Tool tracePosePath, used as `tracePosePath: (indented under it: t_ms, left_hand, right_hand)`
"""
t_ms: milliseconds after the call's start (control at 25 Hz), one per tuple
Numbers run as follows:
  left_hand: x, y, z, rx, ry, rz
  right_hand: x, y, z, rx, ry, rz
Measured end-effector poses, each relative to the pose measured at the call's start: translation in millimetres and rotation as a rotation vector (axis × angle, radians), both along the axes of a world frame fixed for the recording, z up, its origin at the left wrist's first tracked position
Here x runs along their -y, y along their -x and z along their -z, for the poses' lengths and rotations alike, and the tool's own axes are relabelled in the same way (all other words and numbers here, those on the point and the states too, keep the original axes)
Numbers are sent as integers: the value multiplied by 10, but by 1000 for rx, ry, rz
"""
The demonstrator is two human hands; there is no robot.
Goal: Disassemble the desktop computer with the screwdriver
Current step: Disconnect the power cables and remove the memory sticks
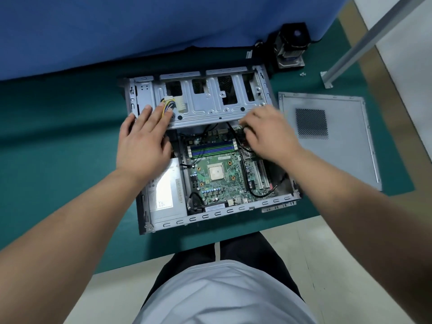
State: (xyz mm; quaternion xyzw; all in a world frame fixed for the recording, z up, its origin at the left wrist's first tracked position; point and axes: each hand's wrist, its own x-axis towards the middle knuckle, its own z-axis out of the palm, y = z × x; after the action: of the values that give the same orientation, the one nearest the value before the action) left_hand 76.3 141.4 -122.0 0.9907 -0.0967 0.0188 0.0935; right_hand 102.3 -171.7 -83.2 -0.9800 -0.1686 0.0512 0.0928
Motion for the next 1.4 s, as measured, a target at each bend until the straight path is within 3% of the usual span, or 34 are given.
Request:
tracePosePath:
  t_ms: [200,440,520,640,800,960,1240,1400]
  left_hand:
    - [11,10,-26,-3,-8,13]
    - [109,125,-58,148,62,7]
    - [279,208,-95,147,74,102]
    - [708,282,-150,-150,-107,261]
    - [1135,-5,-73,-532,-303,29]
    - [1256,-259,61,-812,-83,-75]
    - [1164,-75,24,-695,132,201]
    - [1047,16,-201,-585,21,364]
  right_hand:
    - [202,-388,-24,86,-5,22]
    - [309,-131,276,124,-38,27]
    - [303,-118,311,132,-38,26]
    - [292,-104,313,151,-32,27]
    - [276,-103,304,159,-29,35]
    - [277,-114,318,163,-44,51]
    - [269,-125,284,165,-82,63]
    - [257,-112,259,152,-61,66]
